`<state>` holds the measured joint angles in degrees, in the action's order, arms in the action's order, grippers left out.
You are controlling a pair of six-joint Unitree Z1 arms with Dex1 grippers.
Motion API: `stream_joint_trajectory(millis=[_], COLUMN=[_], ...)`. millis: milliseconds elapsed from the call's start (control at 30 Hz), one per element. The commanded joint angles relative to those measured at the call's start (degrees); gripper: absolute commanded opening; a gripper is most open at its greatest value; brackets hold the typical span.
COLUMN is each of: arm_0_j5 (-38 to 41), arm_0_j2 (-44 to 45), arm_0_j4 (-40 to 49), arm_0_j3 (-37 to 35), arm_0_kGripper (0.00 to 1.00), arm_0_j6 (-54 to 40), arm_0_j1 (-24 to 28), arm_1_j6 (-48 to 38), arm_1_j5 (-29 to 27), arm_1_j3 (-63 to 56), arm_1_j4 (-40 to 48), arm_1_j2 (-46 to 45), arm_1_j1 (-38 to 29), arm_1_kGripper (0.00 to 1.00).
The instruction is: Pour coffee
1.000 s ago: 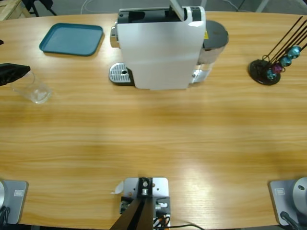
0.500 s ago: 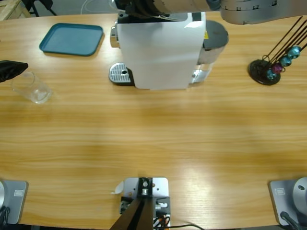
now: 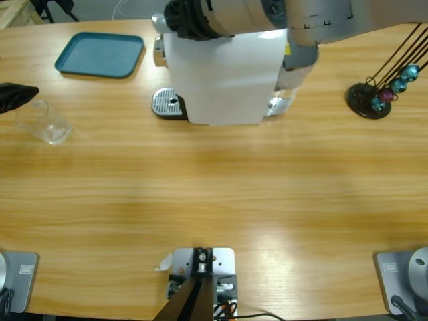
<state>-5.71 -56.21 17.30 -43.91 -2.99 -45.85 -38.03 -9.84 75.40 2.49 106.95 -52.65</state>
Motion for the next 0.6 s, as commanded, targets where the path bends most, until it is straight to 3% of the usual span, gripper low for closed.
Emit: stream_joint_trajectory(millis=[33, 67, 100, 133, 167, 300, 500, 600], arm_0_j5=[-0.8, -0.8, -1.4, -3.1, -5.8, -14.8, -20.2, -23.8], arm_0_j2=[-0.8, -0.7, -0.7, -0.6, -0.6, -1.2, -7.1, -10.9], arm_0_j4=[-0.5, -0.5, -0.4, -0.2, 0.1, 0.8, -0.3, -8.8], arm_0_j3=[1.2, 1.2, 1.4, 1.8, 2.2, 3.9, 9.0, 13.9], arm_0_kGripper=[0.996, 0.996, 0.996, 0.996, 0.996, 0.996, 0.996, 1.0], arm_0_j6=[1.7, 2.0, 2.5, 3.6, 5.1, 11.8, 23.4, 24.6], arm_0_j1=[0.2, 0.4, 0.9, 1.3, 1.5, 3.5, 5.2, 5.2], arm_1_j6=[3.0, 6.2, 9.5, 12.6, 15.4, 25.9, 26.8, 26.6], arm_1_j5=[-2.0, -1.9, -1.6, -1.2, -0.3, 6.3, 13.8, 16.3], arm_1_j3=[-6.0, -5.8, -5.3, -4.3, -3.2, -1.6, -4.8, -9.6], arm_1_j4=[-5.5, -4.8, -5.4, -8.4, -11.9, -18.8, -31.2, -35.7], arm_1_j2=[8.0, 6.3, 3.9, 0.0, -3.4, -17.2, -28.6, -32.8], arm_1_j1=[-1.2, -1.2, -1.2, -1.2, -1.2, -1.2, -1.2, -1.2], arm_1_kGripper=[0.0, 0.0, 0.212, 0.962, 1.0, 1.0, 1.0, 1.0])
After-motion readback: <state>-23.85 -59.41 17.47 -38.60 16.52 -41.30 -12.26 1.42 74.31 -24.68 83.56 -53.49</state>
